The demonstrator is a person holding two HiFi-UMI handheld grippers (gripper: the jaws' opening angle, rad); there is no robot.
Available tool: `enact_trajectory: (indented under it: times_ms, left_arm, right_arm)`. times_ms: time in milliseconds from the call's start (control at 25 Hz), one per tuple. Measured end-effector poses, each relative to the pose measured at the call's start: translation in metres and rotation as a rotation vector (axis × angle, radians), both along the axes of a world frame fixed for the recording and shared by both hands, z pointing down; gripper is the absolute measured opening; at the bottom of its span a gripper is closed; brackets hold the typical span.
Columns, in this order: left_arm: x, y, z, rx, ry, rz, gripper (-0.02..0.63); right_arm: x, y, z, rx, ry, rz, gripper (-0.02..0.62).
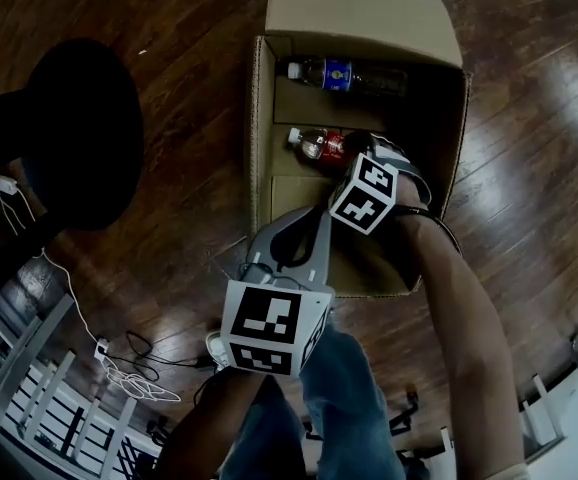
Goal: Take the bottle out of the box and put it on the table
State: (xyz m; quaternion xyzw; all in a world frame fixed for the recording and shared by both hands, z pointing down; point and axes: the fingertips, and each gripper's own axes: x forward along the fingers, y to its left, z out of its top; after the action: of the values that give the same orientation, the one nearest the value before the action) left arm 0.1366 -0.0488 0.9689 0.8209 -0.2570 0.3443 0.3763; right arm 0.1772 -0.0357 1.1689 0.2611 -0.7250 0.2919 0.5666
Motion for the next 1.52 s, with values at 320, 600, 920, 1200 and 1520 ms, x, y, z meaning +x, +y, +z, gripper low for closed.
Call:
enact_trajectory:
  times_ms: [320,600,920,1200,1520]
  left_arm:
    - [-0.003,-0.001,0.012,-0.003,0.015,-0.014,0.0]
    - [-0.013,-0.001,0.021,-0.01,0.005,-0.031,0.0]
    - [-0.016,0.0,0.019,-0.013,-0.001,-0.013,0.0]
    - [-0.014,0.005,-0.005,-0.01,-0.015,0.019,0.0]
    - [-0.018,0.008,-0.054,-0.004,-0.044,0.021,0.0]
  right_arm:
    - [-0.003,-0.007,0.039,-0.024,0.064,-0.04,0.305]
    - [-0.006,-0.008,0.049,-0.04,0.071,-0.022,0.307]
    - [0.001,-0.013,0.029,0.026,0.04,0.193,0.291]
    - [0.009,-0.015,-0.023,0.086,-0.012,0.363,0.291]
    - [0.005,-0.013,-0.099,0.143,-0.097,0.558,0.295]
